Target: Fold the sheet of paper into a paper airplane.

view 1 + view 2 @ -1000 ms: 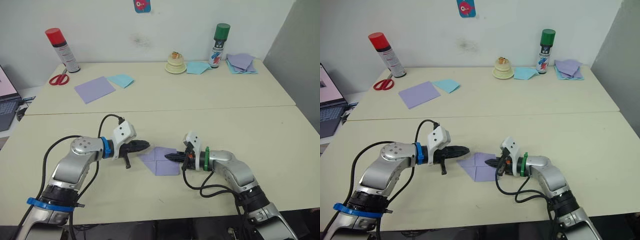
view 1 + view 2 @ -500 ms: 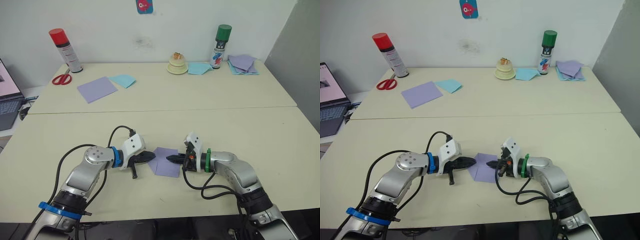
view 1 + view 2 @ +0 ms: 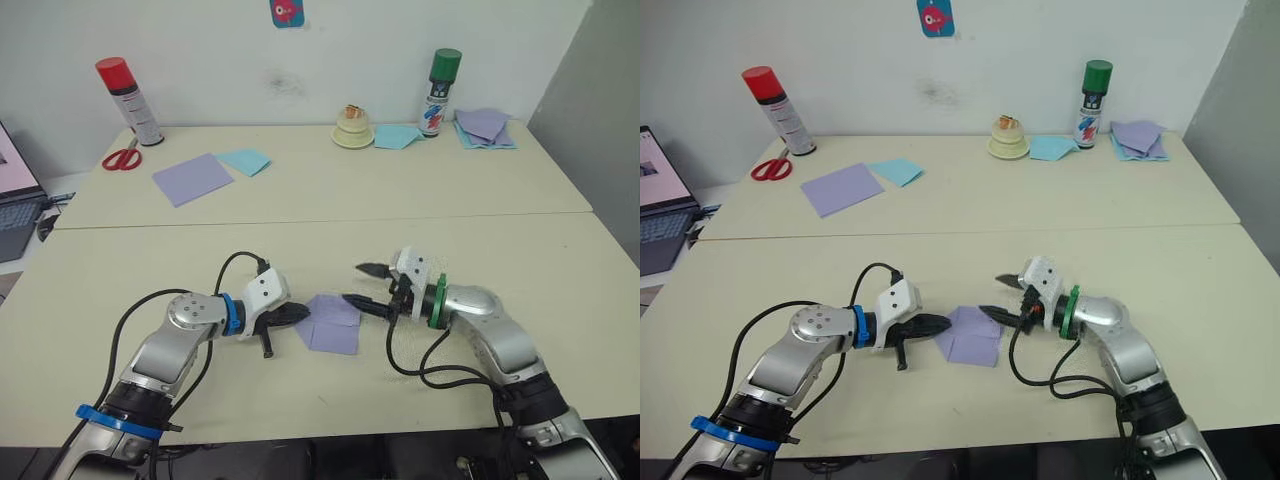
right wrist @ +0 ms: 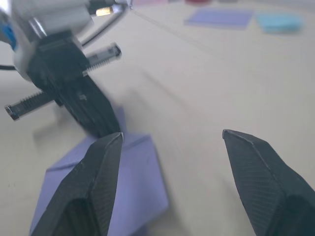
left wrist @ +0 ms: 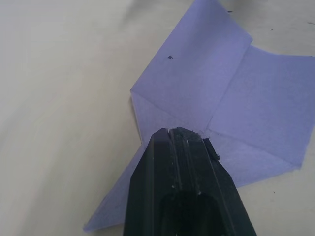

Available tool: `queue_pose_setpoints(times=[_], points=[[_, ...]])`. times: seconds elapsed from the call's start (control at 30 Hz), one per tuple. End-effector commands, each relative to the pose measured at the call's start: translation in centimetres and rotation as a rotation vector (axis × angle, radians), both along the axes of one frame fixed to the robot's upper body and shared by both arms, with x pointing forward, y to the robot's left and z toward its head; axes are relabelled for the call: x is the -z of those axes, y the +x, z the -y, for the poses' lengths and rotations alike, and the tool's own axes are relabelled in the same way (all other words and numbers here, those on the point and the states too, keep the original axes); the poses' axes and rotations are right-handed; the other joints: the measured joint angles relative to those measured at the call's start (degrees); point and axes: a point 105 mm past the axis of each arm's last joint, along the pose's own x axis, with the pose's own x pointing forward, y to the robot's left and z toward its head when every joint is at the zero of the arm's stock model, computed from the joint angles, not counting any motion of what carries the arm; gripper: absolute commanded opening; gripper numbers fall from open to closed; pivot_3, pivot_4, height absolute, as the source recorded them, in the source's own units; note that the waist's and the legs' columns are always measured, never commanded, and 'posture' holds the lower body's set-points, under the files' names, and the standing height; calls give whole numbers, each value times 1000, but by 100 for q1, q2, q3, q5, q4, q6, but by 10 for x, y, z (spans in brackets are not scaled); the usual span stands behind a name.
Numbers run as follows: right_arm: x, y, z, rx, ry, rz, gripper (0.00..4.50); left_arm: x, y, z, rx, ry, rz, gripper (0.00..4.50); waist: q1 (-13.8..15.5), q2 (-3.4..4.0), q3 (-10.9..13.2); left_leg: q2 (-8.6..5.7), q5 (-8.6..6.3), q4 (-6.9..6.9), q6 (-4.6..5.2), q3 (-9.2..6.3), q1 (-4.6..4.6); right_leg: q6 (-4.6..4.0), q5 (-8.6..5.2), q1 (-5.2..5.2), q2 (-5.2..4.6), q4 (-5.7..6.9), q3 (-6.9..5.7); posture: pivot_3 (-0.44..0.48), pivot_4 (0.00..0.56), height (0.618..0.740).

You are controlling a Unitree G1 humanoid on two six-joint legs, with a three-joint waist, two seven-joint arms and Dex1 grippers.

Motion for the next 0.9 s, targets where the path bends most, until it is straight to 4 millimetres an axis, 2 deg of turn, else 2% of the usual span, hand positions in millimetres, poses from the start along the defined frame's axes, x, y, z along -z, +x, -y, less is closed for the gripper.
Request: queue_pose_setpoints(times=[0.03,0.07,0.13,0.3,0.33,0.43,0.57,0.7,0.9], points=[[-7,-19,-27,-172,15,71,3033,20,-3,-9,-40,41,-82,0,-1,0,0,1,0,0,0,-1,0,0,0,1,1,1,0,0,150,740],[5,-18,-37,-188,-13,39,2846,19,-3,-9,-43,37,-84,0,-2,0,0,1,0,0,0,-1,2,0,0,1,1,1,-1,0,150,740],[22,-14,-48,-187,-69,17,2150,19,-3,-9,-44,34,-87,0,-14,1,0,2,0,0,0,1,7,-1,1,3,3,3,1,0,150,740],[53,-10,-57,-181,-182,-55,224,19,-5,-9,-38,35,-95,0,-3,1,0,-2,1,1,-1,3,4,-14,8,0,2,3,6,0,150,740],[59,-10,-56,-181,-214,-57,40,19,-5,-9,-39,34,-95,0,-3,1,0,-3,1,1,-1,6,4,-18,11,0,2,2,8,0,150,740],[72,-11,-50,-173,-295,-60,40,18,-5,-10,-40,36,-95,0,-8,3,-2,-1,1,0,-1,2,4,-16,9,-2,3,3,5,0,150,740],[75,-9,-40,-145,-311,-75,40,18,-5,-11,-41,37,-96,0,-10,3,-3,3,1,-1,-1,-2,6,-8,4,-1,5,5,2,0,150,740],[78,-9,-5,-74,-333,-165,40,19,-8,-10,-35,35,-110,0,1,3,-3,-1,1,0,-1,0,6,-8,4,2,2,1,3,0,150,740],[80,-22,42,-15,-411,-224,40,20,-9,-9,-24,28,-126,0,11,4,-6,-3,0,0,0,0,6,0,0,8,-3,-3,2,0,150,740]])
